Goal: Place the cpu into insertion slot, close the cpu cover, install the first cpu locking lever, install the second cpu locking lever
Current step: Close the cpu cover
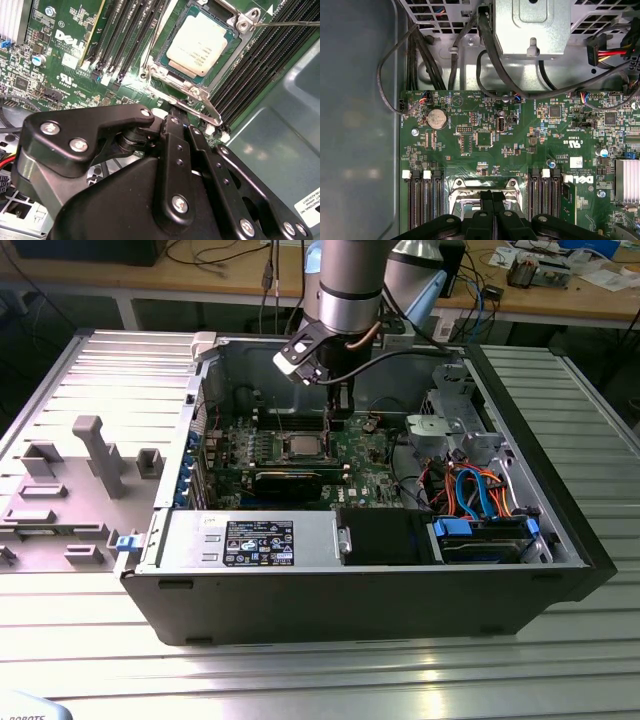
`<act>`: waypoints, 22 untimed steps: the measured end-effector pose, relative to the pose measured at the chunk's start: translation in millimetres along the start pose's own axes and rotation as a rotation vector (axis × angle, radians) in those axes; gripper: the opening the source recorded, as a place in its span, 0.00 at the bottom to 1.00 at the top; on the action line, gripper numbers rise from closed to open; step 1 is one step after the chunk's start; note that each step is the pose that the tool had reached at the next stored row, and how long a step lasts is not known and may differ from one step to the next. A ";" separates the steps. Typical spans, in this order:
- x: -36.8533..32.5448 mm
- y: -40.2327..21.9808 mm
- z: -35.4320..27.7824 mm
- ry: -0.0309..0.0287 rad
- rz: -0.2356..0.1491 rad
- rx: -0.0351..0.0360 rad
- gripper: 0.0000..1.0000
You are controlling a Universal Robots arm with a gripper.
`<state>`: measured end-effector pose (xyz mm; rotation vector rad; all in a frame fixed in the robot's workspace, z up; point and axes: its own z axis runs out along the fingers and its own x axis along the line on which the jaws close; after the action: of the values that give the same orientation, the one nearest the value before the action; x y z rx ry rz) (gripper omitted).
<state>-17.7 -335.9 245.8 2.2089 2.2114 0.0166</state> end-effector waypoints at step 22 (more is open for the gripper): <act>0.0 -10.1 3.2 0.0001 -0.001 -0.0001 0.11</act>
<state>-27.7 -335.9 242.4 2.2073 2.2131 0.0168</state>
